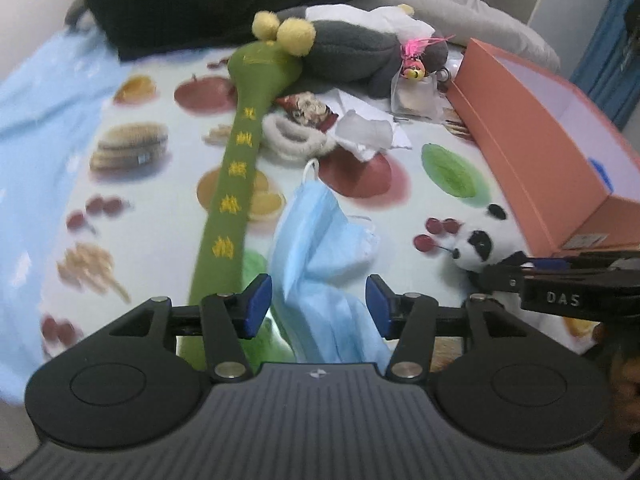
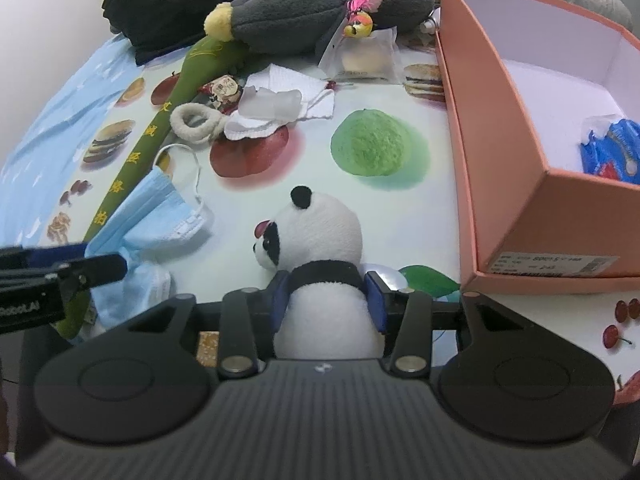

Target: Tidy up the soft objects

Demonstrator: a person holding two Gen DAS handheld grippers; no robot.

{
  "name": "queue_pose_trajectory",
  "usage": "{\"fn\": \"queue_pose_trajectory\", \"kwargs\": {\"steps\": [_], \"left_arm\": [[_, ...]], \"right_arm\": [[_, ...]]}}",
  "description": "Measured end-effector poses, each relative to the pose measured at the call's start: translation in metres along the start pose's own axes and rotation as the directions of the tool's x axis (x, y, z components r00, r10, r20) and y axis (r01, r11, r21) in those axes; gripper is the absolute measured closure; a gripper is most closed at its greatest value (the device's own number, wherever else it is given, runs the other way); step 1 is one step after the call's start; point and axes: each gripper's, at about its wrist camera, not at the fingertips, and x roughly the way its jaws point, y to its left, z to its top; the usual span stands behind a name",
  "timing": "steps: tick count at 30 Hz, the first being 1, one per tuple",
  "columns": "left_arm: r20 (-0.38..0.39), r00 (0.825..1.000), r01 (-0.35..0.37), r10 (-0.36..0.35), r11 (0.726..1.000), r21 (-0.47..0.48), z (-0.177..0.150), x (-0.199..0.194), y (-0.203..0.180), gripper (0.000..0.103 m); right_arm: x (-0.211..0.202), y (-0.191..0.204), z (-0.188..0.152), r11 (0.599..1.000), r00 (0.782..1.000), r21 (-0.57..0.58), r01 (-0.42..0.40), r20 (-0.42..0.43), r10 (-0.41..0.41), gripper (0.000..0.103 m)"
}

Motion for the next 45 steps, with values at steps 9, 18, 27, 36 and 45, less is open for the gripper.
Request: {"fn": "queue_pose_trajectory", "kwargs": {"steps": [9, 18, 27, 36, 45], "left_arm": [[0.001, 0.999, -0.054, 0.055, 0.992, 0.112, 0.001, 0.029, -0.015, 0.047], [-0.013, 0.997, -0.07, 0.072, 0.99, 0.122, -0.004, 0.047, -0.028, 0.085], [0.044, 0.999, -0.009, 0.007, 0.999, 0.046, 0.002, 0.016, -0.049, 0.095], [0.116, 0.99, 0.083, -0.084, 0.996, 0.019, 0.012, -0.041, -0.075, 0.095], [0.196, 0.965, 0.171, -0.177, 0.984, 0.049, 0.023, -0.094, -0.11, 0.095]], "right_arm": [[-0.003, 0.003, -0.001, 1.0, 0.999, -0.018, 0.02, 0.026, -0.019, 0.06], [-0.024, -0.018, -0.003, 0.999, 0.996, 0.026, 0.046, 0.073, -0.048, 0.06], [-0.059, -0.035, -0.007, 0.998, 0.99, 0.043, 0.051, 0.132, -0.056, 0.06], [-0.114, -0.041, -0.009, 0.997, 0.969, 0.07, 0.046, 0.238, -0.061, 0.06], [-0.173, -0.053, -0.015, 0.993, 0.937, 0.106, 0.055, 0.337, -0.088, 0.06]]}}
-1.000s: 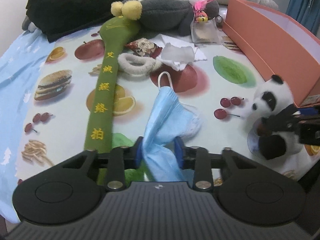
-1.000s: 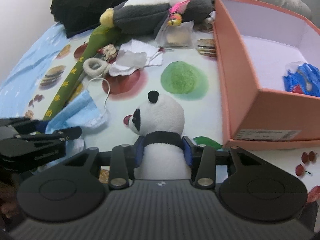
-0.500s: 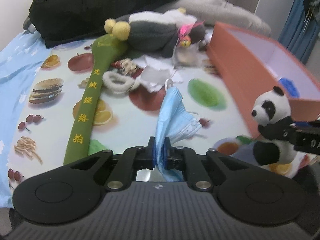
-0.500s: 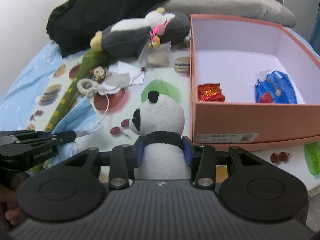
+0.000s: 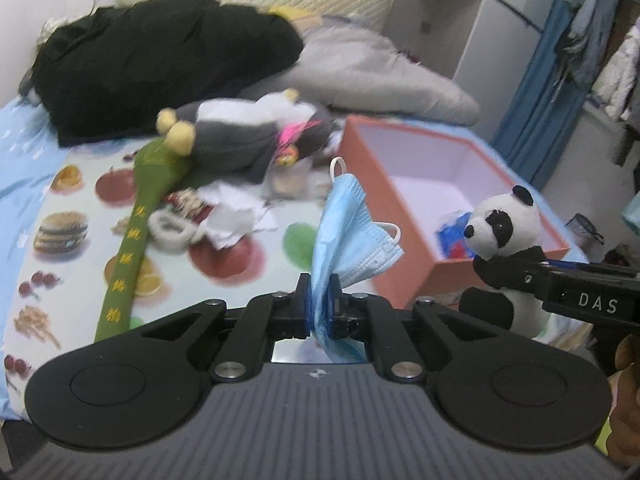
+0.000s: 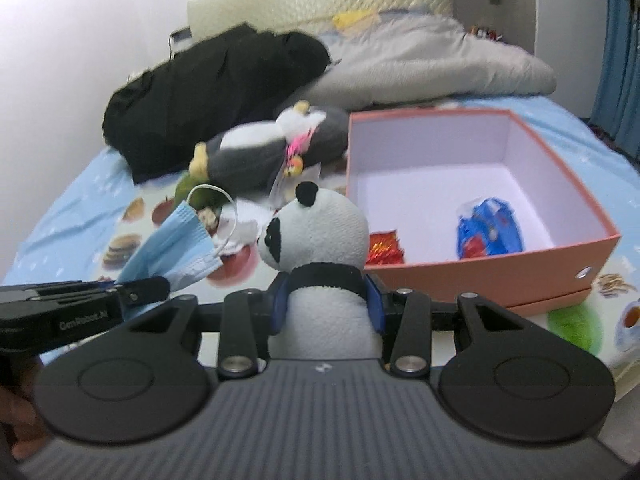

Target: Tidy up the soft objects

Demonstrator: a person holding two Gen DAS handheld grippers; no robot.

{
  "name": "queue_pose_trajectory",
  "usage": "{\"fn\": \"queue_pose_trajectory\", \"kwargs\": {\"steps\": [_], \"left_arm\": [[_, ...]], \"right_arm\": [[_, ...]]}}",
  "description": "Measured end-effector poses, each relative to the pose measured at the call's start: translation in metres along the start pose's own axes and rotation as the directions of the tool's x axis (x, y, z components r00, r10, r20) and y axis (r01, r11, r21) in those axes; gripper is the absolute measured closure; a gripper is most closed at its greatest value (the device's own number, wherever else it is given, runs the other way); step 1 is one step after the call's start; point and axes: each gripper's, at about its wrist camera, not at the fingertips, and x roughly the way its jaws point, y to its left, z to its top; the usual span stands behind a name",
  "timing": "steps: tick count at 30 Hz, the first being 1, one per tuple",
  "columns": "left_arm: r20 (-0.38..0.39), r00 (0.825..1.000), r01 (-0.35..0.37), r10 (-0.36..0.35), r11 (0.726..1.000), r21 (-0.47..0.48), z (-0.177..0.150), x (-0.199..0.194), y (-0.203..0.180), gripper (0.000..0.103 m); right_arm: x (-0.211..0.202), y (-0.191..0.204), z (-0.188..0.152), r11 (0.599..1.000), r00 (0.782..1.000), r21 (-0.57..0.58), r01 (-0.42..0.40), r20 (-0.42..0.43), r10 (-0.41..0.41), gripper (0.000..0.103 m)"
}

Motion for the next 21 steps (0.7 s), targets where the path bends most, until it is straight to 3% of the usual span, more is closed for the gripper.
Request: {"fn": "queue_pose_trajectory", "kwargs": {"steps": [11, 21], "left_arm": [[0.057, 0.991, 0.115, -0.118, 0.992, 0.048, 0.02, -0.024, -0.063, 0.095], [0.027, 0.988, 0.15, -0.155, 0.981, 0.12, 0.051, 0.021, -0.114, 0.095]], "right_arm": [[-0.05, -0.034, 0.002, 0.997, 0.996, 0.049, 0.061, 0.065, -0.064, 0.06], [-0.041, -0.081, 0.023, 0.987, 0.992, 0.115, 0.109, 0.059, -0.116, 0.06]]}}
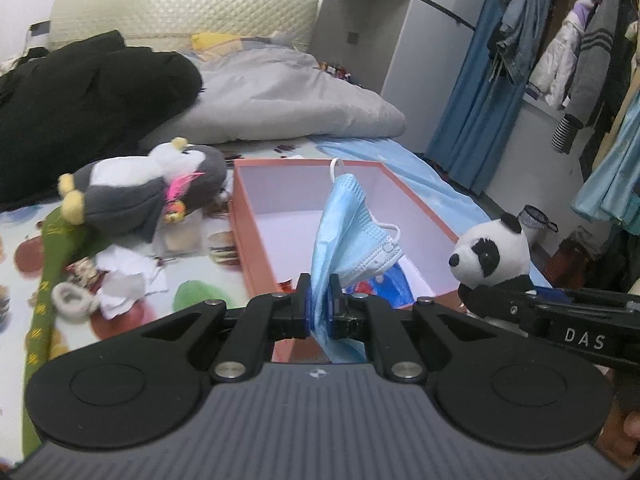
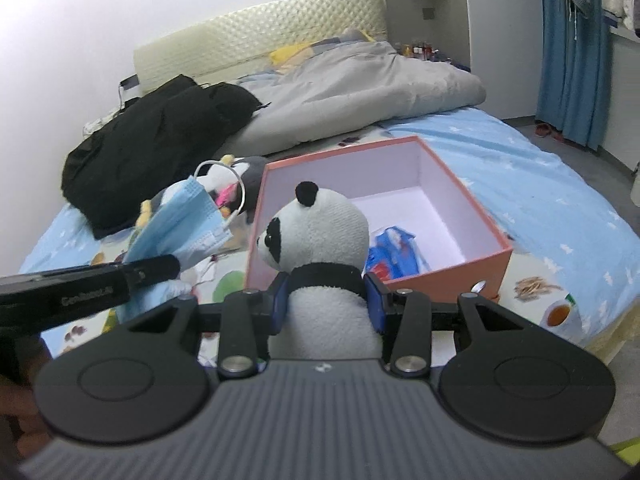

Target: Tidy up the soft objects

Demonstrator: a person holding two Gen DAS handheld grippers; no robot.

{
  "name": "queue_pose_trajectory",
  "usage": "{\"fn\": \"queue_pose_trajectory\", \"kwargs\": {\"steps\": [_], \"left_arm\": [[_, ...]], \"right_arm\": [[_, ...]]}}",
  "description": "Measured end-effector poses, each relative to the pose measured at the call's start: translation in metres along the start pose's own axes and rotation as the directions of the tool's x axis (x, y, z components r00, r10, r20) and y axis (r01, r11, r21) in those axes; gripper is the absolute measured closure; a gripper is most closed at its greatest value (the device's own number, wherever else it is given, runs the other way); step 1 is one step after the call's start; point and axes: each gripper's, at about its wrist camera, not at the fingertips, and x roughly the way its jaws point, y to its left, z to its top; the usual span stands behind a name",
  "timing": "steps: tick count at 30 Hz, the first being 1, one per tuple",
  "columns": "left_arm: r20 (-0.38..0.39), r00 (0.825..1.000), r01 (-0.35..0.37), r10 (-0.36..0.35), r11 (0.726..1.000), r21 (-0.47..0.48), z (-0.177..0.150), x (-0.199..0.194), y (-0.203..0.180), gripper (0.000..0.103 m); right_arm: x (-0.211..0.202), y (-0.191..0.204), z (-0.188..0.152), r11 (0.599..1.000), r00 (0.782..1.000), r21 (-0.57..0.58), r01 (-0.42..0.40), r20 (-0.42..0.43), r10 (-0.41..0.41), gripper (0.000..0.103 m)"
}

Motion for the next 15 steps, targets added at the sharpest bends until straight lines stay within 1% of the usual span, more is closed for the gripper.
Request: {"fn": "queue_pose_trajectory", "kwargs": {"steps": [3, 5, 7, 10, 15], "left_arm": [[-0.029, 0.999, -0.012, 0.012, 1.0, 0.009, 0.013, 0.028, -0.006, 0.095], [-0.05, 0.999, -0.003, 0.003, 1.0, 0.011, 0.022, 0.047, -0.008, 0.095], [-0.063, 0.998, -0.018, 0.019, 1.0, 0.021, 0.032, 0.067, -0.012, 0.095], [-0.088, 0.996, -0.019, 0.021, 1.0, 0.024, 0.046, 0.094, -0.019, 0.095], [-0.138, 0.99, -0.01, 0.014, 0.999, 0.031, 0.07, 0.147, -0.027, 0.094]], "right_arm": [[0.014, -0.011, 0.013, 1.0, 1.0, 0.001, 0.014, -0.002, -0.014, 0.06], [0.026, -0.02, 0.023, 1.0, 1.0, 0.006, 0.017, -0.011, -0.017, 0.06], [0.04, -0.028, 0.032, 1.0, 0.999, 0.01, 0.022, -0.026, -0.022, 0.06], [0.064, -0.04, 0.045, 1.0, 0.998, 0.006, 0.025, -0.051, -0.024, 0.06], [0.108, -0.062, 0.063, 0.999, 0.996, 0.036, 0.016, -0.091, -0.013, 0.06]]}}
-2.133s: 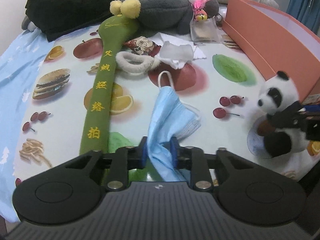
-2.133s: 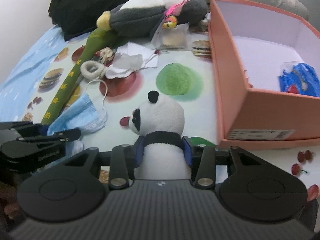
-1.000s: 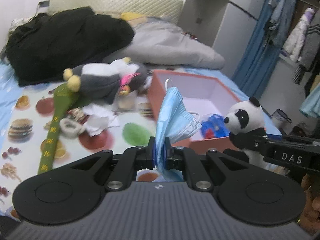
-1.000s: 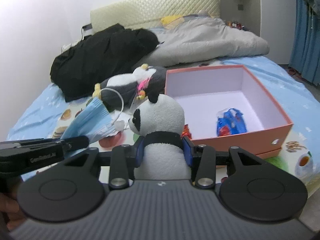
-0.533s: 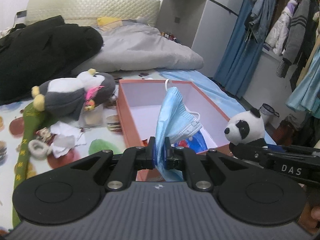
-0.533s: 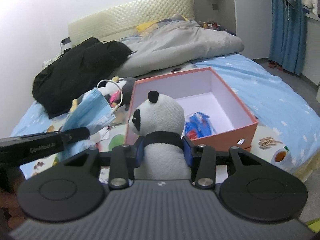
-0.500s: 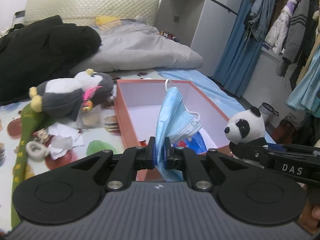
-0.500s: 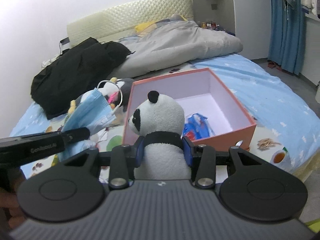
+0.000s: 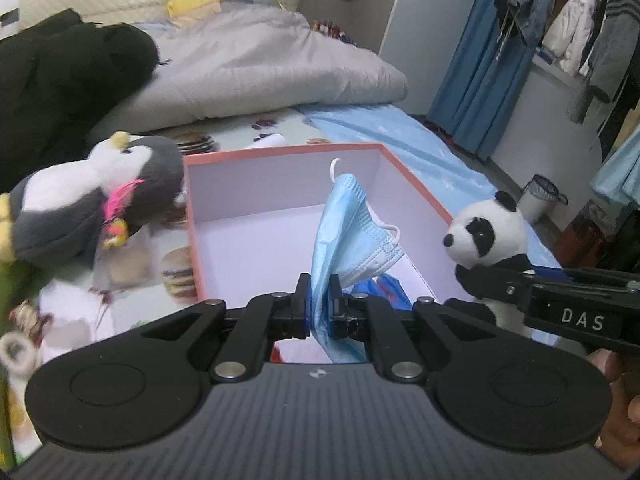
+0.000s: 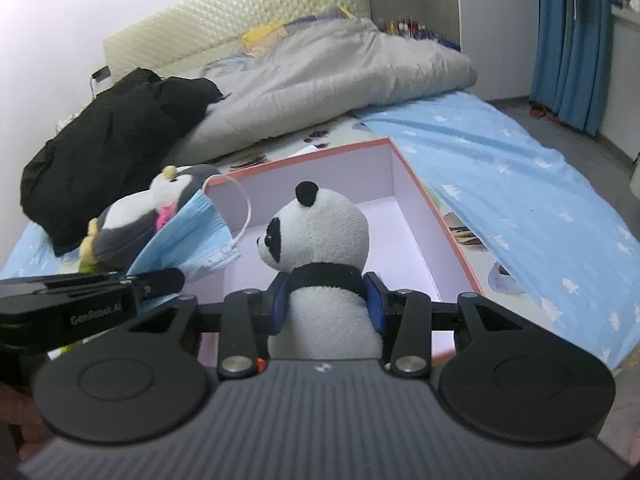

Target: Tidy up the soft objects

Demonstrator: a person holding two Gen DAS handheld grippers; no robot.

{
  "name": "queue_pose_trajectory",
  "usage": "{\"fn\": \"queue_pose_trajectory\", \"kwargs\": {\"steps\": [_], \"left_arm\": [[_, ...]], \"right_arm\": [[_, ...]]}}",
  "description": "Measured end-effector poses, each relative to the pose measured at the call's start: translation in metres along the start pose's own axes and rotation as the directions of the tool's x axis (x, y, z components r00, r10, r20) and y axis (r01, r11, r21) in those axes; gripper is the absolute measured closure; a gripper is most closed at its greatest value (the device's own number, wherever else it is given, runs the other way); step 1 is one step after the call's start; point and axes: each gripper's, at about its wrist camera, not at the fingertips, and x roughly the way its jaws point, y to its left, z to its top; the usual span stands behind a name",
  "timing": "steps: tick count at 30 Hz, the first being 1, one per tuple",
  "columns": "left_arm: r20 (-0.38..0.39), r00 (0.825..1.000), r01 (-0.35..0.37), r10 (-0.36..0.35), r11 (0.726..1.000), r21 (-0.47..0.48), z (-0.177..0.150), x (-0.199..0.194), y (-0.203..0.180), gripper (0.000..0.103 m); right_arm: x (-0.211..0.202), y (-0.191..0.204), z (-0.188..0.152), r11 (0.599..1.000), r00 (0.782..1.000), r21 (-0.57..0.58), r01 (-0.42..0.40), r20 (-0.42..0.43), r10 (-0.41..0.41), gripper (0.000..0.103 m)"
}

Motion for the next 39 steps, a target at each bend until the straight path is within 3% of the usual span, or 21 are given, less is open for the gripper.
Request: {"fn": "queue_pose_trajectory", "kwargs": {"steps": [12, 21, 25, 26, 39], "left_arm": [[-0.131, 0.99, -0.055, 0.055, 0.998, 0.005, 0.055, 0.114, 0.005, 0.094], [-0.163, 0.986, -0.042, 0.043, 0.999, 0.009, 0.052, 0.137, 0.01, 0.09], [-0.154, 0.987, -0.039, 0.04, 0.999, 0.011, 0.049, 0.125, 0.007, 0.067], [-0.142, 0.989, -0.042, 0.043, 0.999, 0.016, 0.048, 0.119, 0.006, 0.066], [-0.017, 0.999, -0.037, 0.038, 0.999, 0.028, 0.027, 0.001, 0.005, 0.065]], "right_arm": [[0.101, -0.04, 0.025, 0.999, 0.99, 0.044, -0.002, -0.142, 0.008, 0.06], [0.12, -0.051, 0.025, 0.997, 0.983, 0.075, -0.006, -0.182, 0.019, 0.058], [0.11, -0.047, 0.027, 0.997, 0.986, 0.071, 0.007, -0.166, 0.004, 0.052], [0.105, -0.045, 0.027, 0.997, 0.987, 0.071, 0.008, -0.158, 0.004, 0.051], [0.013, -0.009, 0.009, 0.998, 0.999, 0.063, -0.02, -0.045, 0.023, 0.051]]}}
